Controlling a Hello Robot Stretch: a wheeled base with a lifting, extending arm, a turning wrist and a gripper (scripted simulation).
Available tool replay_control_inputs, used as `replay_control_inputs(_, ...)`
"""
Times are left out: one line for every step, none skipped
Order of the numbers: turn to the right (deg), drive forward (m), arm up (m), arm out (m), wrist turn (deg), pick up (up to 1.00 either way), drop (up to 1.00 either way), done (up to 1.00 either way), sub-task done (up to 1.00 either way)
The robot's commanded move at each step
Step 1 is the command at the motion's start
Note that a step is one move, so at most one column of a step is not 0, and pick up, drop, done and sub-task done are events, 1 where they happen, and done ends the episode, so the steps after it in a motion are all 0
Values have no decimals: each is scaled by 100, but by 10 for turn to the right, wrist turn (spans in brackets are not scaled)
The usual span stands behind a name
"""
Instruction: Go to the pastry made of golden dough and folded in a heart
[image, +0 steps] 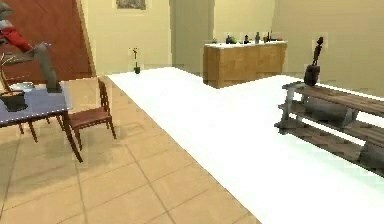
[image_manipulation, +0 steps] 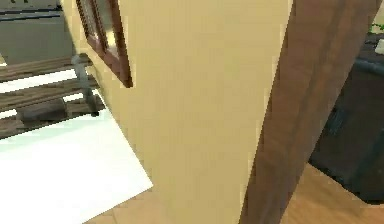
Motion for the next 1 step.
replay_control_inputs(150,0,0,0,0,0,0,0,0)
